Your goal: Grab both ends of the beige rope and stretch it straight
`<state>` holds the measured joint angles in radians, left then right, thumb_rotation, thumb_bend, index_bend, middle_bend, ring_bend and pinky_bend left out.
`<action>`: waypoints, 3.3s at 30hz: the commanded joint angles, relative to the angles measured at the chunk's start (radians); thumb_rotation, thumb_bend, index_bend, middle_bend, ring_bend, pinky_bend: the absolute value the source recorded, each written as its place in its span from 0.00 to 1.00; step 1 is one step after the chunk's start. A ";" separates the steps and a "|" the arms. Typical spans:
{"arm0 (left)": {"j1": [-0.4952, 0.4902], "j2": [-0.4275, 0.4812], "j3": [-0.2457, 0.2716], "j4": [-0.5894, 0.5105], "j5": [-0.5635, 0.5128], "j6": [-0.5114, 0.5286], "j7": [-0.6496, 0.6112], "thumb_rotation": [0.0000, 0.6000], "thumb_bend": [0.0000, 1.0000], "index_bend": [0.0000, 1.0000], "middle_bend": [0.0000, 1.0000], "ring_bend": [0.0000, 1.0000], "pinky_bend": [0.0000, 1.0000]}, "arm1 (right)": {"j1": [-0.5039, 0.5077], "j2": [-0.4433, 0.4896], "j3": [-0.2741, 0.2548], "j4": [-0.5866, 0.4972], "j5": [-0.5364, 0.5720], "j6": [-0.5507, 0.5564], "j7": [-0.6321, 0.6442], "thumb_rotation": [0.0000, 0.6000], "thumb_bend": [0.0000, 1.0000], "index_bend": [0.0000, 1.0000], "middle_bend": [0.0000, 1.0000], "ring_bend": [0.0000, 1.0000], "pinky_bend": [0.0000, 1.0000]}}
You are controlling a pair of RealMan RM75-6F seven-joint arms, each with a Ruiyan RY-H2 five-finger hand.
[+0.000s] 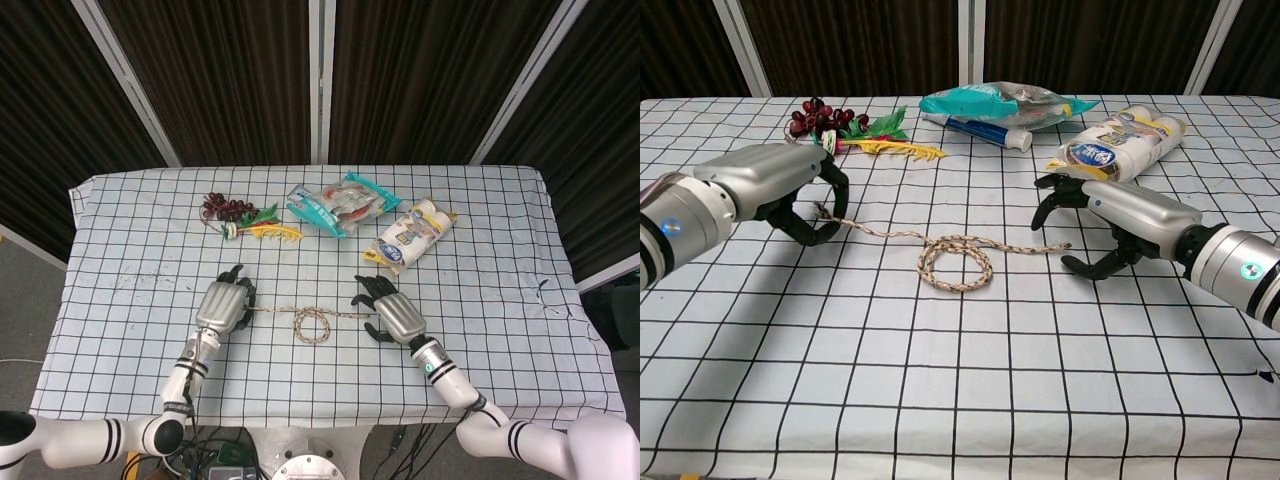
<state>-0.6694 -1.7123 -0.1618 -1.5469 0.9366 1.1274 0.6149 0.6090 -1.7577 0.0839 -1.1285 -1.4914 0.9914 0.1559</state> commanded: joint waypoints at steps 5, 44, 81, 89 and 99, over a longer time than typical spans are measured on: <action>-0.001 0.001 0.000 -0.003 -0.009 0.000 0.004 1.00 0.44 0.63 0.32 0.06 0.20 | 0.007 -0.016 0.005 0.016 0.010 0.000 -0.005 1.00 0.36 0.36 0.03 0.00 0.00; -0.002 0.012 0.006 -0.017 -0.020 0.008 0.005 1.00 0.44 0.63 0.32 0.06 0.20 | 0.010 -0.060 0.008 0.069 0.028 0.031 -0.021 1.00 0.36 0.50 0.05 0.00 0.00; 0.002 0.020 0.008 -0.024 -0.021 0.016 -0.005 1.00 0.44 0.63 0.32 0.06 0.20 | 0.012 -0.078 0.009 0.096 0.024 0.048 -0.002 1.00 0.32 0.58 0.07 0.00 0.00; 0.006 0.027 0.005 -0.024 -0.021 0.019 -0.011 1.00 0.44 0.63 0.32 0.06 0.20 | 0.005 -0.071 0.010 0.097 0.023 0.061 0.004 1.00 0.32 0.60 0.07 0.00 0.00; 0.024 0.054 0.004 -0.027 -0.012 0.032 -0.036 1.00 0.44 0.63 0.32 0.06 0.20 | -0.019 -0.043 0.006 0.087 0.021 0.096 0.016 1.00 0.32 0.64 0.08 0.00 0.00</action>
<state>-0.6480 -1.6611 -0.1572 -1.5729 0.9234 1.1578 0.5814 0.5931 -1.8046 0.0920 -1.0392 -1.4695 1.0839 0.1713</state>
